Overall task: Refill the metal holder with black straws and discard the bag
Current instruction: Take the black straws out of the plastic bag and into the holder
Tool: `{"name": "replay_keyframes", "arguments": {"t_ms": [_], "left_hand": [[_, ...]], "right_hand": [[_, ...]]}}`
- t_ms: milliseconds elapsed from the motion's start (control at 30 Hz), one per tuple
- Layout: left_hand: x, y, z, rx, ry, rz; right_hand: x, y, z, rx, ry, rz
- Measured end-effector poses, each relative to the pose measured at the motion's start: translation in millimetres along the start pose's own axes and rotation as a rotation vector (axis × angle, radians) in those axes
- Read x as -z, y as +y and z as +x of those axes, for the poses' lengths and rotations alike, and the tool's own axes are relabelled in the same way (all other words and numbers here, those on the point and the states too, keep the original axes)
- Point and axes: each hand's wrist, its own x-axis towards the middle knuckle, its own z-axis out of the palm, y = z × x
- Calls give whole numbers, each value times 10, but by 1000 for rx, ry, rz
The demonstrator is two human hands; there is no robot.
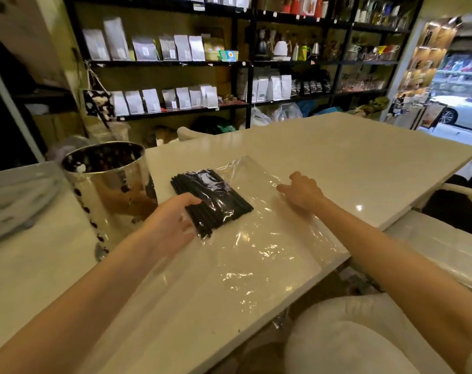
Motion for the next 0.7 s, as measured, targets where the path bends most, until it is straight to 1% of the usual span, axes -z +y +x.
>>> {"name": "replay_keyframes", "arguments": {"t_ms": [67, 133, 167, 233, 300, 400, 500, 533, 600, 700], "left_hand": [[4, 27, 18, 19, -24, -67], [21, 38, 46, 46, -54, -89], [40, 44, 74, 56, -65, -95], [51, 60, 110, 81, -78, -101], [39, 70, 137, 107, -90, -116], [20, 63, 179, 108, -84, -117], [9, 63, 177, 99, -89, -112], [7, 64, 168, 99, -90, -120], [11, 66, 159, 101, -83, -137], [21, 60, 157, 107, -85, -156]], "right_hand": [[38, -81, 114, -35, -17, 140], [96, -174, 196, -118, -73, 305], [120, -213, 208, -160, -102, 341], [131, -257, 260, -201, -130, 342], [116, -276, 278, -184, -114, 315], [22, -248, 266, -164, -113, 336], [-18, -310, 226, -123, -42, 224], [3, -351, 225, -127, -40, 199], [76, -435, 226, -150, -93, 227], [249, -498, 222, -254, -276, 362]]}}
